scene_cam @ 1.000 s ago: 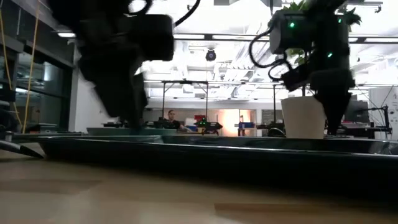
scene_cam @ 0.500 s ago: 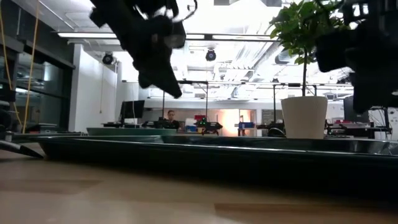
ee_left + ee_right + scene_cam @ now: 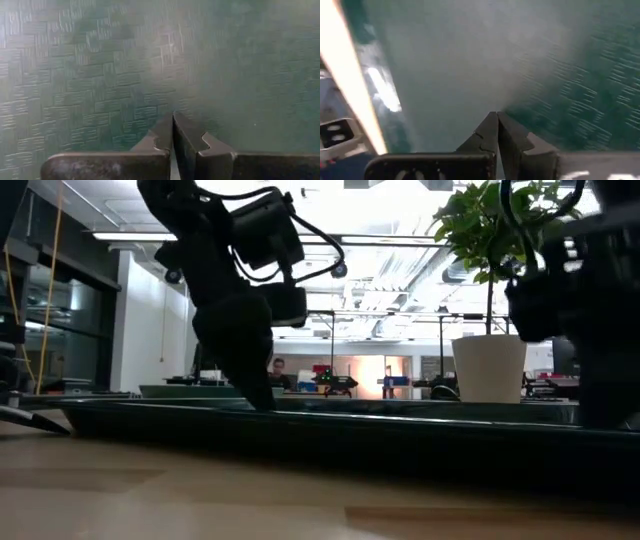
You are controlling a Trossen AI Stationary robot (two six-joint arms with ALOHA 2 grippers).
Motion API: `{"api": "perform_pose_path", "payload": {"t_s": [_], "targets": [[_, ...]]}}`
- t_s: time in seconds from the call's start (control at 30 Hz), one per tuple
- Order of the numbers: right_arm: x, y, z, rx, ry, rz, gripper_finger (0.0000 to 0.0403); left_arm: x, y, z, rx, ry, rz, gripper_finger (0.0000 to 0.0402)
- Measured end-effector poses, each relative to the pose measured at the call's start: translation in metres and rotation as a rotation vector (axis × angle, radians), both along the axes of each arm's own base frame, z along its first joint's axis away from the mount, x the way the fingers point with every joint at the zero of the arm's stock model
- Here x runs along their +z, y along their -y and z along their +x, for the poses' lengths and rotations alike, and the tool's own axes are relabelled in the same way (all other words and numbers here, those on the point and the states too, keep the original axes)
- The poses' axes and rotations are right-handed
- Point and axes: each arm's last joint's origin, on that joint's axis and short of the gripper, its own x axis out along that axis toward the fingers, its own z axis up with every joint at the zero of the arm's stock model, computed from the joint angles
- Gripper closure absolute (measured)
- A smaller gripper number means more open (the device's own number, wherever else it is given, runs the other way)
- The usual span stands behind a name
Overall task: Pick and place plate/cup/fork/spoon on tray
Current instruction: Adjust the black serving tray
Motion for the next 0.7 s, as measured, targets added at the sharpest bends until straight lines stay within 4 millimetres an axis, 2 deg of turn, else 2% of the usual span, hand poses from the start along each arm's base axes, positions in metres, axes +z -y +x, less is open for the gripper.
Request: {"api": "perform_pose_path", "payload": {"t_s": [0.2,0.37,0.5,0.7], "targets": [[-0.007,0.010,-0.002,0.052,-0.117,-0.063,0.0403,-0.001,0.015,-0.005,0.033,-0.070,-0.033,0.0401],[-0.002,0.035,-0.007,0.080,-0.202,-0.155,0.0403,-0.001,0.036,-0.005,0.109,-0.070,-0.128,0.0401],[0.006,0.058,-0.009,0.084,-0.219,-0.218,0.0403,-0.001,0.056,-0.004,0.124,-0.033,-0.116,0.0401],[0.012,0.083,-0.007,0.103,-0.216,-0.253,0.0403,0.000,0.064,-0.002,0.181,0.012,-0.111,0.0401]]}}
